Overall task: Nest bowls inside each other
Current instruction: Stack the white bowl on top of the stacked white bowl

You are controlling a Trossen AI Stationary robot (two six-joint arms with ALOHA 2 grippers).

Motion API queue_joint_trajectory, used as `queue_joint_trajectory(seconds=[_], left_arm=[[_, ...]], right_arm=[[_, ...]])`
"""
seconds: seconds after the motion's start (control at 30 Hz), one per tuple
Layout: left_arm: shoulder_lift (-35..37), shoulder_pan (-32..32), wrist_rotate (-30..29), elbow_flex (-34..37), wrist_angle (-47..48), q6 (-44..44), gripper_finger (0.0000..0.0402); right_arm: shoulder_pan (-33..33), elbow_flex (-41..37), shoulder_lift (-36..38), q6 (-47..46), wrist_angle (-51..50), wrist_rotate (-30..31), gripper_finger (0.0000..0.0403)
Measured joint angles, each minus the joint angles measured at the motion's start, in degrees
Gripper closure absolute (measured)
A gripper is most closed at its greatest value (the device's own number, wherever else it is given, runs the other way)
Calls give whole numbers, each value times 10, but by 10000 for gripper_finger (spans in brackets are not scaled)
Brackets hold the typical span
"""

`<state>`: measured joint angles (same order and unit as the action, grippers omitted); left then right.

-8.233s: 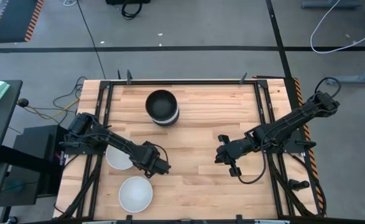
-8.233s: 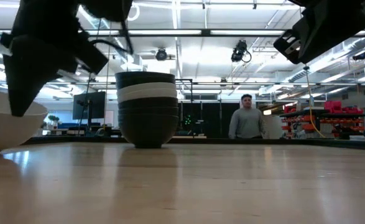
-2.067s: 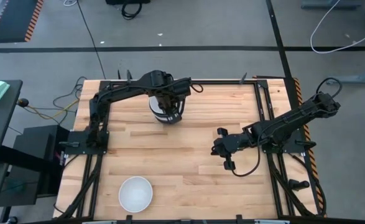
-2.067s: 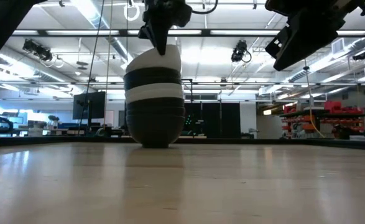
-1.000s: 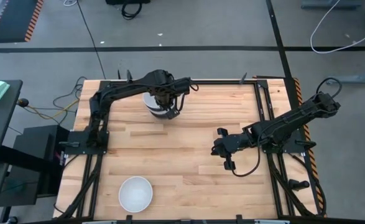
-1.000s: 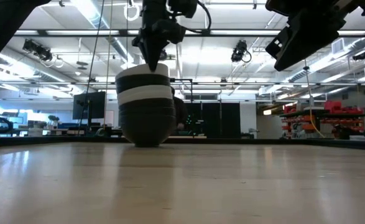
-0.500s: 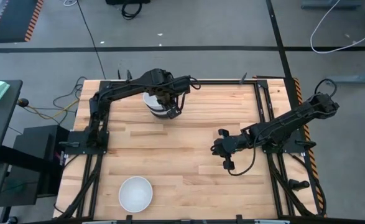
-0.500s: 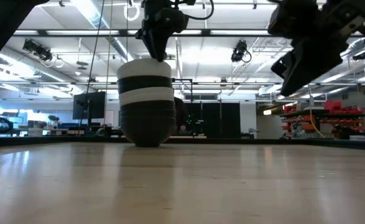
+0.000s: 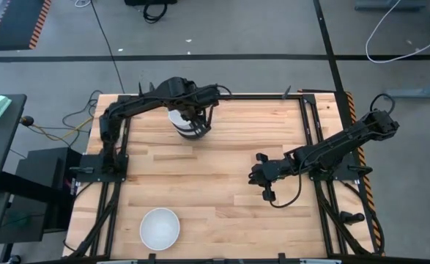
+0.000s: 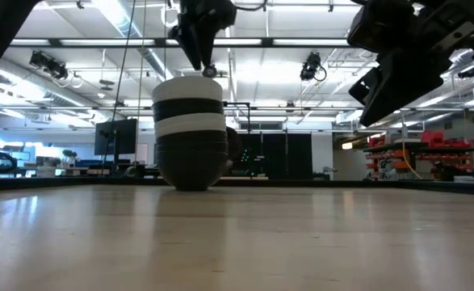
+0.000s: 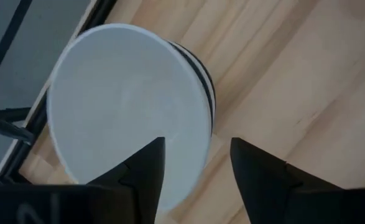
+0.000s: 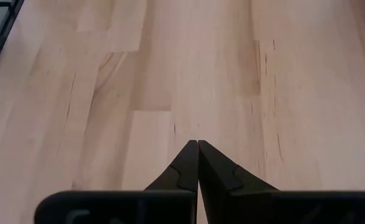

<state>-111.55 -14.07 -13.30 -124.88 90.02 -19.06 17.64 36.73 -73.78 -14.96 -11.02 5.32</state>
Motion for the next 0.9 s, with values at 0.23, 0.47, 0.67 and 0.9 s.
queue_joint_trajectory(seconds=[0.23,0.47,0.67,0.9], left_arm=[[46,44,22,0,0,-47,216],[55,146,26,0,0,-94,225],[49,240,26,0,0,-172,230],[46,345,31,34,-1,-291,230]], right_arm=[[0,0,0,1,4,0,388],[0,0,0,29,44,-10,389],[0,0,0,34,119,-64,385],[-10,0,0,32,114,-65,380]])
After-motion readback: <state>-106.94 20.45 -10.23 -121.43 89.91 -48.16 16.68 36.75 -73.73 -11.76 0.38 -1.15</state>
